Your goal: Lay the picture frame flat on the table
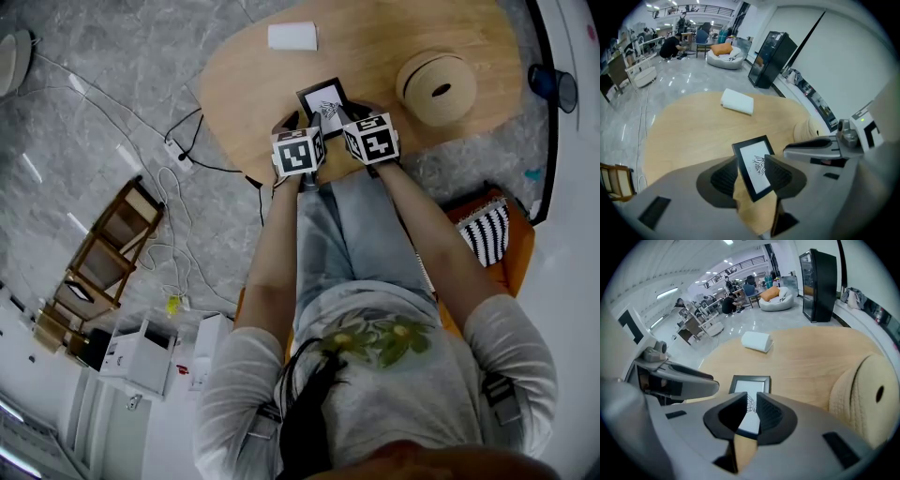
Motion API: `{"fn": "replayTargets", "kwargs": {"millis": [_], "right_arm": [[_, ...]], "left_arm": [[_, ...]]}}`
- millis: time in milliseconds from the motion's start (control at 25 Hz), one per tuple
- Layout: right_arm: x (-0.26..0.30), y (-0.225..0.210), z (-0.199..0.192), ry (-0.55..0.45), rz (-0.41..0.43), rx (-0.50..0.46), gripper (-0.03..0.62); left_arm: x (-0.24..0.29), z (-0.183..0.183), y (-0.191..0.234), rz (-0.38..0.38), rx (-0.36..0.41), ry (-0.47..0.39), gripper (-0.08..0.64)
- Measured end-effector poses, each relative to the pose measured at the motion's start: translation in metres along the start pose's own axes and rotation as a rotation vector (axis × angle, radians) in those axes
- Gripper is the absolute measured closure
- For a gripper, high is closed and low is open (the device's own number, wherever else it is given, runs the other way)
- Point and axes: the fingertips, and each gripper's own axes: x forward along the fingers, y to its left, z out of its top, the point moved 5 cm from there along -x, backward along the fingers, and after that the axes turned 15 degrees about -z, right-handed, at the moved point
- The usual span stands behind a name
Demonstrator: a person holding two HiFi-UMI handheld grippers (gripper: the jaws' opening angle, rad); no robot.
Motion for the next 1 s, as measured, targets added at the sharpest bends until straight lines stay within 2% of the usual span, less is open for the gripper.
{"fn": "replayTargets", "kwargs": {"millis": [160, 320, 400, 800, 1000], "right_arm": [[-0.028, 0.004, 0.009, -0.034, 0.035, 0.030, 0.569], [-0.059, 0.008, 0.015, -0.070, 0.055, 0.041, 0.583], [-0.073, 0.008, 0.018, -0.095, 0.046, 0.047, 0.583], [-0.135, 0.009, 0.030, -0.177, 0.050, 0.079, 0.584], [-0.165, 0.012, 0.037, -0.208, 0.064, 0.059, 0.584]], "left_arm": [[-0.025, 0.010, -0.018, 0.010, 0.064, -0.030, 0.427], [-0.051, 0.020, -0.040, 0.011, 0.142, -0.060, 0.522], [-0.062, 0.023, -0.051, -0.011, 0.161, -0.065, 0.543], [-0.108, 0.026, -0.091, -0.055, 0.172, -0.150, 0.545], [-0.129, 0.026, -0.103, -0.034, 0.149, -0.171, 0.545]]}}
